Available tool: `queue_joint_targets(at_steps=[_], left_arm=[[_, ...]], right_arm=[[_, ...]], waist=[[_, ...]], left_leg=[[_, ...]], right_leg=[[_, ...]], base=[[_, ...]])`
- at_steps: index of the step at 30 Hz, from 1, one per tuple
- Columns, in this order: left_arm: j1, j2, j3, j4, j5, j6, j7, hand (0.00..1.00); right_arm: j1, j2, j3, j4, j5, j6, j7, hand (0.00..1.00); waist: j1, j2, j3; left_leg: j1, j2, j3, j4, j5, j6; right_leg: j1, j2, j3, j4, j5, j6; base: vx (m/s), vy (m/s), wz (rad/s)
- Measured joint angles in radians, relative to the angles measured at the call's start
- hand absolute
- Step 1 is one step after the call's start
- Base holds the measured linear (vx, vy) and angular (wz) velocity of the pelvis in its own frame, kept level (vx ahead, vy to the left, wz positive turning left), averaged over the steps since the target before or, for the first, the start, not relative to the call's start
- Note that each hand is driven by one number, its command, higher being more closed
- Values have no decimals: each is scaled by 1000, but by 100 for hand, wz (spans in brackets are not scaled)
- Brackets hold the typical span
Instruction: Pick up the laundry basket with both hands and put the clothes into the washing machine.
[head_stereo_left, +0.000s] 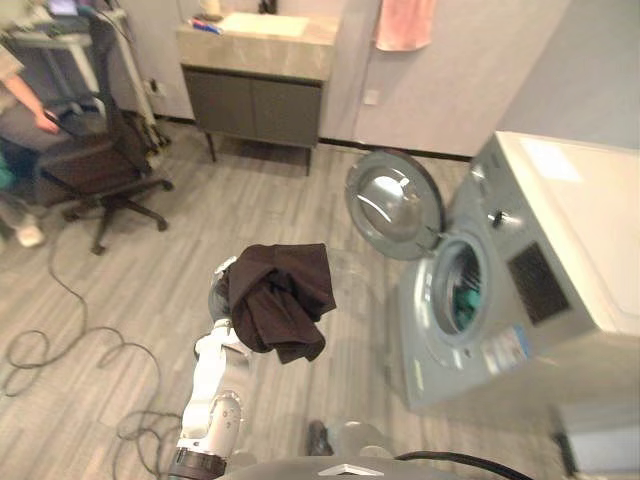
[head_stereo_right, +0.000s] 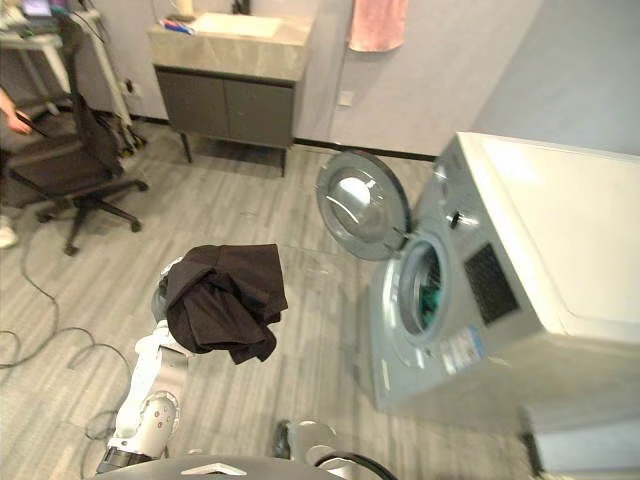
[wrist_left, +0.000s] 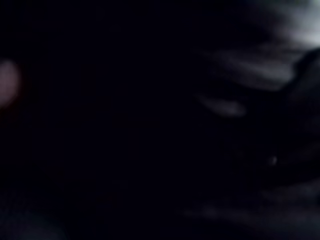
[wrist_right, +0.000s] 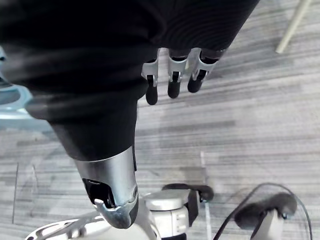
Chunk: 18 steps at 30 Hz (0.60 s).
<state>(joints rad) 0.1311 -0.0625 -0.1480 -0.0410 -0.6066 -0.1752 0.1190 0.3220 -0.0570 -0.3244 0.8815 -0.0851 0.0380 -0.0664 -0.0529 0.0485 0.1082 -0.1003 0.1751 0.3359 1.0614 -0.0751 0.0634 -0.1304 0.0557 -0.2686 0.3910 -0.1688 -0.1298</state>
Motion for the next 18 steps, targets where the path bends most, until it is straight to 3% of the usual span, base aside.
queue_joint_targets(at_steps=[1,2,4,5,8,9,10,12,14,15,16,18], left_arm=[[7,0,19,5,0,0,1,100],[7,0,25,9,0,0,1,100],[11,2,26,15,0,4,1,100],[13,4,26,15,0,6,1,100],[21,5,28,15,0,8,1,100],[21,6,28,15,0,8,1,100],[22,6,28,15,0,8,1,100],[25,6,26,16,-1,8,3,100],[33,4,16,16,-1,8,2,100],[42,10,16,16,-1,8,0,100],[58,17,34,16,-2,8,4,100],[61,22,64,16,-3,8,8,100]], right_arm=[[-1,-9,-1,1,-1,3,0,0],[-5,-7,1,1,-1,5,0,0],[-19,-1,7,-1,-1,6,0,0],[-30,3,15,-1,-2,6,-1,0],[-60,5,39,-11,-2,5,-2,0],[-62,5,44,-13,-2,4,-2,0],[-62,7,48,-31,-3,0,-2,0],[-58,8,48,-38,-2,-6,-2,0],[-45,3,44,-41,-1,-16,-2,0],[-44,13,44,-36,-1,-14,-6,0],[-35,34,42,-36,0,-14,-12,0],[-36,53,43,-36,1,-15,-14,0]], waist=[[16,15,-8],[18,12,-8],[17,-13,-8],[30,-35,-6],[44,-55,-7],[45,-57,-7],[44,-59,-8],[42,-55,-11],[36,-34,-25],[30,-48,-35],[23,-87,-52],[40,-118,-68]], left_leg=[[-47,56,-11,115,-10,-16],[-70,76,-16,142,-29,-20],[-125,114,-34,134,-89,-26],[-139,124,-35,52,-132,-26],[-163,96,-165,-349,-187,-67],[-164,89,-194,-393,-185,-70],[-178,65,-304,-538,-163,-105],[-173,59,-353,-615,-137,-136],[-166,59,-358,-646,-104,-143],[-156,41,-330,-590,-74,-196],[-142,8,-266,-558,-127,-172],[-104,14,-158,-540,-169,-151]], right_leg=[[36,22,17,-5,-18,-7],[56,25,26,-11,-27,-7],[111,23,67,-57,-33,-4],[136,15,113,-84,-31,-1],[169,4,231,-121,-34,26],[169,0,243,-120,-38,33],[168,-10,304,-108,-59,67],[163,-24,356,-84,-91,107],[159,-32,407,-48,-146,155],[157,-61,452,-1,-193,186],[144,-109,492,25,-208,207],[71,-136,500,138,-171,205]], base=[[510,26,-71],[475,13,-51],[362,-8,-42],[348,39,-72],[323,162,-106],[251,253,-116],[248,302,-93],[239,356,-98],[187,373,-85],[306,569,-99],[274,466,-100],[251,440,-140]])
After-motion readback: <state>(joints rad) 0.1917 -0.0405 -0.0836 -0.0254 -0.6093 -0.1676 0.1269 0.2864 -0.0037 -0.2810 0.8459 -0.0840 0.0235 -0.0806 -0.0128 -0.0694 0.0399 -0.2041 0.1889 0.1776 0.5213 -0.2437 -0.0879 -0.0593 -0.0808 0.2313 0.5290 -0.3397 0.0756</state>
